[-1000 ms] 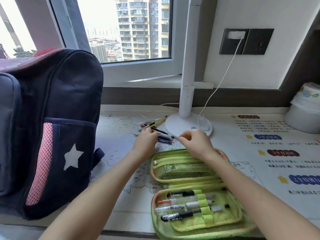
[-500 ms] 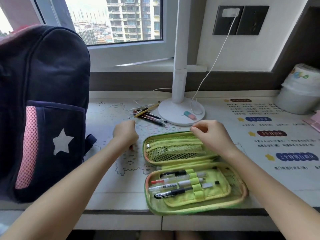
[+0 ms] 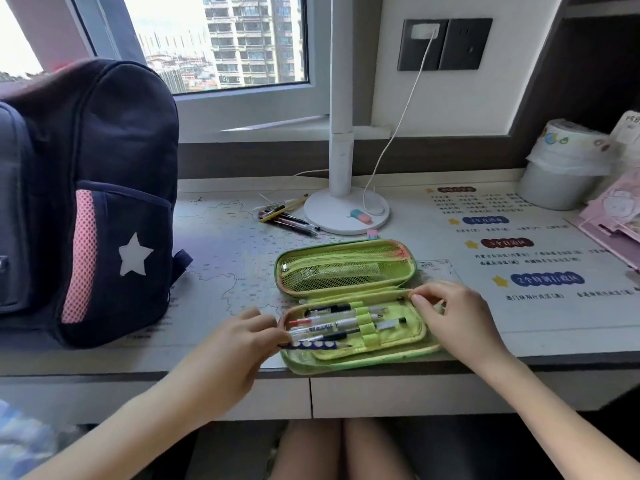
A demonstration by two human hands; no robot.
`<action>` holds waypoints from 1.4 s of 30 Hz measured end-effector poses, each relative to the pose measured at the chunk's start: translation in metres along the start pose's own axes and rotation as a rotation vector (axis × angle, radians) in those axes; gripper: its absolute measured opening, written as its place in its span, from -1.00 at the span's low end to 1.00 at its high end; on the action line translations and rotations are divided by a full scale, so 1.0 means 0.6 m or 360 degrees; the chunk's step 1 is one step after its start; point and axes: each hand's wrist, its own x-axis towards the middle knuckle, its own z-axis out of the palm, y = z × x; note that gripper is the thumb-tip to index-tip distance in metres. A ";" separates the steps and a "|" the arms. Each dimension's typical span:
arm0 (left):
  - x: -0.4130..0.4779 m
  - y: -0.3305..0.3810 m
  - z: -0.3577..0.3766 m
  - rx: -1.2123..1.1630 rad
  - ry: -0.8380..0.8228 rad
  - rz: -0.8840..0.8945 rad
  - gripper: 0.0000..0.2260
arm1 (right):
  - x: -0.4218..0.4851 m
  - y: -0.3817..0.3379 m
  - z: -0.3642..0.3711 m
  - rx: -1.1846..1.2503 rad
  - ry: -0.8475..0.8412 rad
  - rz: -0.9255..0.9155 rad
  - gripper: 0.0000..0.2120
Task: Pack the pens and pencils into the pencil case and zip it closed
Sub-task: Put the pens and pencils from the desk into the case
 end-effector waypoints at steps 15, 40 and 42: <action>0.077 0.044 0.054 -0.0268 0.0098 -0.0041 -0.95 | -0.001 0.032 0.031 -0.0086 0.0170 0.0053 -0.84; 0.219 -0.192 0.031 -0.0356 0.0440 -0.0837 -0.90 | 0.184 -0.078 0.044 0.0107 -0.0096 0.0044 -0.83; 0.245 -0.242 0.039 -0.0270 0.0456 -0.1008 -0.86 | 0.229 -0.106 0.085 0.0053 -0.0350 -0.0060 -0.79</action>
